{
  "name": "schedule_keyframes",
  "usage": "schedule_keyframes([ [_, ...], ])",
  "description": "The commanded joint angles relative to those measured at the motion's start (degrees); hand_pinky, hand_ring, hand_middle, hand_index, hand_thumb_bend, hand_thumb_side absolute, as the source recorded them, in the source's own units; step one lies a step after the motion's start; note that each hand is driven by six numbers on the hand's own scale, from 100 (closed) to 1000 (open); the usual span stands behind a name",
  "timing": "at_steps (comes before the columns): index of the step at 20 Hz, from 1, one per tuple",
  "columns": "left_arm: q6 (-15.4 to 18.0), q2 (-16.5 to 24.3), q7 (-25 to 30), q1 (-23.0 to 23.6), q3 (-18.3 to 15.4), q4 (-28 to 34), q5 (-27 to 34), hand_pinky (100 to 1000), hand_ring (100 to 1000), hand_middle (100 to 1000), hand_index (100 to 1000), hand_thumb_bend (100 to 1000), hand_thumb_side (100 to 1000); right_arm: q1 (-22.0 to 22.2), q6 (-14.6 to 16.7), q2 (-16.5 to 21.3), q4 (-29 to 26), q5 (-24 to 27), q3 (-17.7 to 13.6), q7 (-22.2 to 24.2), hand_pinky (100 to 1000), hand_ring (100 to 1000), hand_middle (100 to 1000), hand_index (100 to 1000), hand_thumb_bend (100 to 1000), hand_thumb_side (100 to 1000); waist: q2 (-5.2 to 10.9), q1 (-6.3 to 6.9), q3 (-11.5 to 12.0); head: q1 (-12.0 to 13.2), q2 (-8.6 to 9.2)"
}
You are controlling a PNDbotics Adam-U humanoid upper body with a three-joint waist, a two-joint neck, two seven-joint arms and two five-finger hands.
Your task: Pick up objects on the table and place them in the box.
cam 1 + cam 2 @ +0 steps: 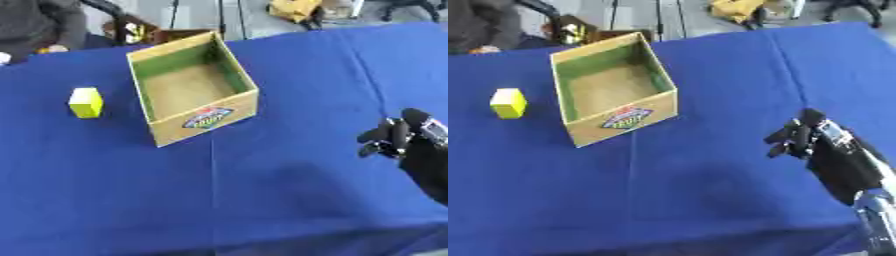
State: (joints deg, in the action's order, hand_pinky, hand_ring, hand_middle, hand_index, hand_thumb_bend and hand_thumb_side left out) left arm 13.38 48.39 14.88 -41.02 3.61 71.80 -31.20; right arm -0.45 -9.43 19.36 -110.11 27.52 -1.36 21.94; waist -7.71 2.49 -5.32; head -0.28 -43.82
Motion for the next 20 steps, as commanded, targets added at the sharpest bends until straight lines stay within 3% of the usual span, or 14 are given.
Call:
schedule_keyframes([
  [1,1.4,-0.2,1.7,-2.8,0.5,-2.5,-3.4,702,739,750,888,672,267,-0.2,0.0,1.5,-1.2,0.3,0.0,0.3,577,657,482,384,100,631,0.84,0.02,-0.2,0.3,-0.29],
  [9,5.0,-4.0,4.9,-7.3,1.1,-10.4,-11.7,706,740,750,901,694,301,-0.5,-0.1,1.6,-1.2,0.2,0.3,0.7,577,656,482,384,100,631,0.71,0.28,-1.3,0.9,-0.29],
  [20,7.0,-6.5,5.8,-7.1,0.4,-16.7,-16.0,717,753,763,908,725,362,-1.0,-0.3,1.3,-1.2,-0.1,0.5,1.1,577,655,481,384,100,630,-0.16,0.51,-2.8,1.3,-0.29],
])
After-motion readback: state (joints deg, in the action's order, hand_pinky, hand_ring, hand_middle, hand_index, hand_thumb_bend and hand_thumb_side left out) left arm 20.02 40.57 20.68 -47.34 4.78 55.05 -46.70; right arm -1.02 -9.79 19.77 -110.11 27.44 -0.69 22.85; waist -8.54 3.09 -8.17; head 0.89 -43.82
